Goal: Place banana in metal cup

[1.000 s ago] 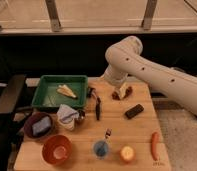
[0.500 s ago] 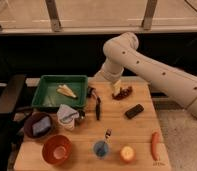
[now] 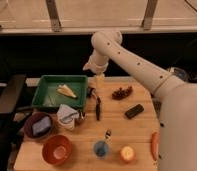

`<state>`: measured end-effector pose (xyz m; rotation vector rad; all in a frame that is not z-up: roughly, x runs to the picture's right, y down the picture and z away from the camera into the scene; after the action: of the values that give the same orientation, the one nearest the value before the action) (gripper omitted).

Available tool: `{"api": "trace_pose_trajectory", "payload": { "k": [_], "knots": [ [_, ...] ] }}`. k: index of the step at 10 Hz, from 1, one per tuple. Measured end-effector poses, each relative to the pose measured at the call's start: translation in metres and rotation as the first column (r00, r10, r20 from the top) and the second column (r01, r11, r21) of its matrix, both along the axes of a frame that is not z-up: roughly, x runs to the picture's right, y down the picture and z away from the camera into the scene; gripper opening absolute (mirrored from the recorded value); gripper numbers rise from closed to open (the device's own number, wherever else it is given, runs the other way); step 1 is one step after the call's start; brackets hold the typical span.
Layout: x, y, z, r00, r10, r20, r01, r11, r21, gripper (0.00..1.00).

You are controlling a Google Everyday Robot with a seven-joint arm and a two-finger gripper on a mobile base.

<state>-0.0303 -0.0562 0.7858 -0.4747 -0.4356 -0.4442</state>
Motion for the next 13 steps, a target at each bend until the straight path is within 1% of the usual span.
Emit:
{"api": "trace_pose_trajectory", "payload": {
  "k": [1, 2, 3, 4, 5, 6, 7, 13],
  "knots": [
    [-0.018, -0.001, 0.008, 1.000, 0.021, -0.007, -0.021, 0.9997, -0.009, 0.80],
    [-0.034, 0.000, 0.013, 1.000, 0.026, -0.016, -0.026, 0.9996, -0.011, 0.80],
    [-0.057, 0.003, 0.021, 0.999, 0.022, -0.036, -0.023, 0.9997, -0.009, 0.80],
    [-0.073, 0.006, 0.026, 0.999, 0.015, -0.049, -0.015, 0.9998, -0.009, 0.80],
    [-0.092, 0.011, 0.036, 0.998, -0.008, -0.060, 0.007, 0.9999, -0.016, 0.80],
    [-0.105, 0.014, 0.039, 0.998, -0.017, -0.057, 0.016, 0.9996, -0.022, 0.80],
    [-0.101, 0.015, 0.041, 0.997, -0.024, -0.070, 0.022, 0.9995, -0.025, 0.80],
    [-0.100, 0.015, 0.041, 0.997, -0.021, -0.069, 0.020, 0.9995, -0.024, 0.80]
  ]
}}
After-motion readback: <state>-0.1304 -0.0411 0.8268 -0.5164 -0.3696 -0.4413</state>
